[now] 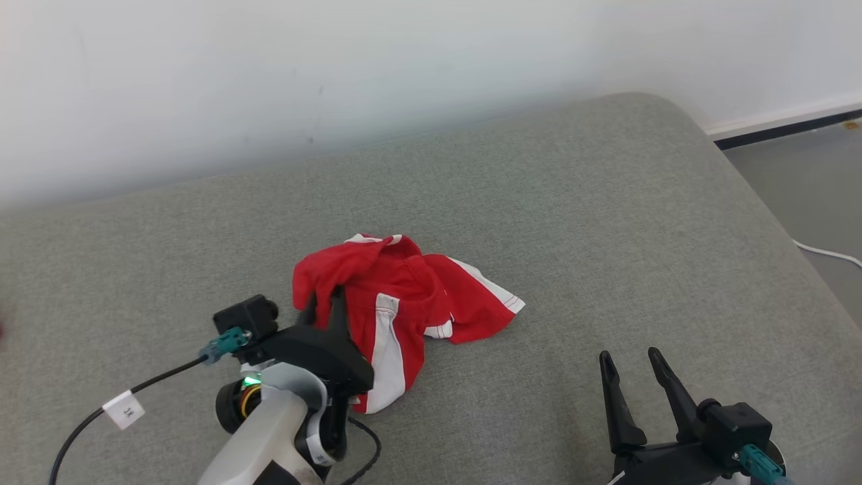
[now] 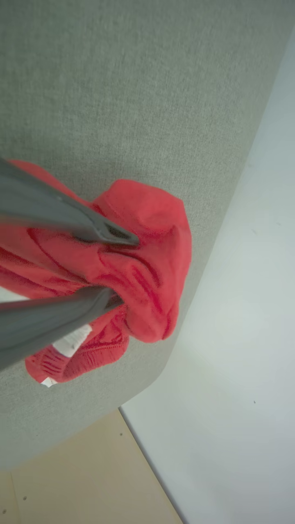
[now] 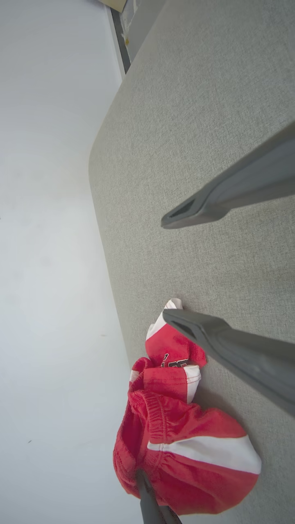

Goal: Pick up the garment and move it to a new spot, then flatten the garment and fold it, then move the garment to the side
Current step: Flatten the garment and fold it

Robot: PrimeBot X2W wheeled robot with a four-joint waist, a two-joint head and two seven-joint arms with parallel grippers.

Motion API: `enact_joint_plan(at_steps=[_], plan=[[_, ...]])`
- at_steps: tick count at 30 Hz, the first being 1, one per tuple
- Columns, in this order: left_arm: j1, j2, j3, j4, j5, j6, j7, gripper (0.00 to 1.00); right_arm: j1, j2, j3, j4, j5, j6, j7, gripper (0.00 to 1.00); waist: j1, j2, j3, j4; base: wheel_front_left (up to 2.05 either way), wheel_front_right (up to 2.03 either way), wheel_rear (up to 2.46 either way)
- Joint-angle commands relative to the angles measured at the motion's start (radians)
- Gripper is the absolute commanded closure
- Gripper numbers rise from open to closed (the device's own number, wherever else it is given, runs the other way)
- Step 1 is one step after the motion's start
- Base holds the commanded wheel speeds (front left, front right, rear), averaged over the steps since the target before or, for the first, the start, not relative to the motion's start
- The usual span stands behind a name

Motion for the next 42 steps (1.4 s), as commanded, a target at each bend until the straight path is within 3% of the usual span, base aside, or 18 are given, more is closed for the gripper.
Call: enact_joint_plan(at_steps=[1,8,13,21,25,29,35,39,40,41,42], plan=[[0.011,0.000,0.036,0.017,0.034,-0.001,-0.003,0.00,-0.007,0.002,-0.001,0.001,0.002,0.003,-0.004,0.00,-0.0001,-0.0001,-0.001,0.017,0.00,0.00,0.00],[0.045,0.044,0.149,0.000,0.184,0.008,-0.004,0.00,0.013,0.002,-0.010,0.004,0.000,0.003,0.001,0.00,-0.0001,-0.0001,-0.026,0.053,0.00,0.00,0.00],[0.015,0.066,0.120,-0.034,0.279,0.012,0.003,0.00,0.022,0.002,-0.005,0.002,-0.002,0.003,0.003,0.00,-0.0001,-0.0001,-0.044,0.063,0.00,0.00,0.00],[-0.087,0.029,-0.114,-0.036,0.386,-0.071,0.281,0.00,0.028,0.002,0.015,-0.005,-0.001,0.003,0.012,0.00,-0.0001,-0.0001,-0.050,0.015,0.00,0.00,0.00],[-0.127,0.032,-0.226,0.009,0.464,-0.066,0.418,0.00,0.018,0.002,0.018,-0.008,0.000,0.003,0.014,0.00,-0.0001,-0.0001,-0.046,-0.030,0.00,0.00,0.00],[-0.152,0.071,-0.301,0.048,0.533,-0.078,0.485,0.00,0.020,0.002,0.014,-0.009,0.004,0.003,0.008,0.00,-0.0001,-0.0001,-0.039,-0.070,0.00,0.00,0.00],[-0.177,0.139,-0.390,0.046,0.582,-0.182,0.545,0.00,0.037,0.002,0.000,-0.007,0.007,0.003,0.001,0.00,-0.0001,-0.0001,-0.029,-0.081,0.00,0.00,0.00],[-0.193,0.153,-0.430,0.041,0.596,-0.208,0.563,0.00,0.026,0.002,0.009,-0.009,0.017,0.003,-0.001,0.00,-0.0001,-0.0001,-0.017,-0.074,0.00,0.00,0.00],[-0.192,0.151,-0.435,0.039,0.591,-0.213,0.572,0.04,0.022,0.002,0.008,-0.011,0.020,0.003,-0.003,0.00,-0.0001,-0.0001,-0.013,-0.070,0.00,0.00,0.00],[-0.193,0.148,-0.438,0.034,0.587,-0.215,0.580,0.25,0.019,0.002,0.006,-0.011,0.021,0.003,-0.005,0.00,-0.0001,-0.0001,-0.009,-0.065,0.00,0.00,0.00],[-0.196,0.146,-0.443,0.025,0.587,-0.217,0.585,0.31,0.018,0.002,0.003,-0.012,0.022,0.003,-0.006,0.00,-0.0001,-0.0001,-0.005,-0.059,0.00,0.00,0.00]])
